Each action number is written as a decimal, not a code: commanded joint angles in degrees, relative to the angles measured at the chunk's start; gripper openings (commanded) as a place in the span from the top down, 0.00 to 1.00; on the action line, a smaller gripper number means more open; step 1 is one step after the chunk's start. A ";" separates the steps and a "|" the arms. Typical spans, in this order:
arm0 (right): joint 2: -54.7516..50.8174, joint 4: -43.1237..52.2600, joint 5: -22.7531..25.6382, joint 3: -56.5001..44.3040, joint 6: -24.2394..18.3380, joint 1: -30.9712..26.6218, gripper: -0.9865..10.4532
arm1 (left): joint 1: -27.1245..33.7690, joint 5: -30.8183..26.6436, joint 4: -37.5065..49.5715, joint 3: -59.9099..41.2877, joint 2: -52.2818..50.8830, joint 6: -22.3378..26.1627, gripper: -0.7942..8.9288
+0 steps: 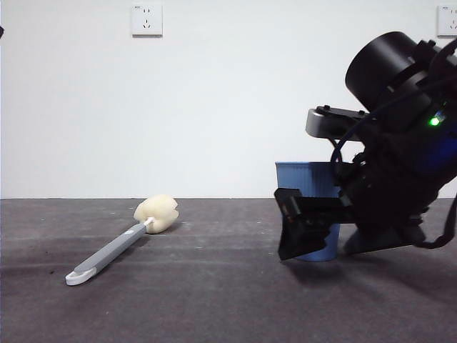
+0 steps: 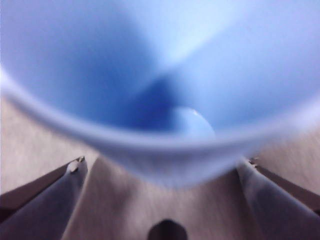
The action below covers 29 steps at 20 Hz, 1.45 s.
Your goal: Pick up the cup brush,pick up the cup,insert the brush into the cup,clean the cup,put the cup brush back,put the cup back to the fixed position on the table
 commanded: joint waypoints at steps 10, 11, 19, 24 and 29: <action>-37.90 -40.72 -6.67 -0.33 9.66 1.86 0.47 | 0.04 0.31 -2.23 -0.24 -0.07 3.69 0.56; -42.66 -44.61 -9.42 0.17 11.39 2.10 0.47 | 0.04 0.59 -2.58 -0.24 -0.07 3.69 0.56; -57.37 -74.97 -20.70 17.66 13.42 3.52 0.76 | 0.04 7.54 -2.43 -0.24 -0.07 3.74 0.71; -57.35 -82.55 -20.98 23.41 11.13 3.52 0.93 | 0.04 12.26 -2.47 -0.24 -0.07 3.69 0.93; -57.31 -85.00 -20.83 23.41 10.73 3.50 0.93 | 0.04 12.33 -2.14 -0.24 -0.07 3.69 0.93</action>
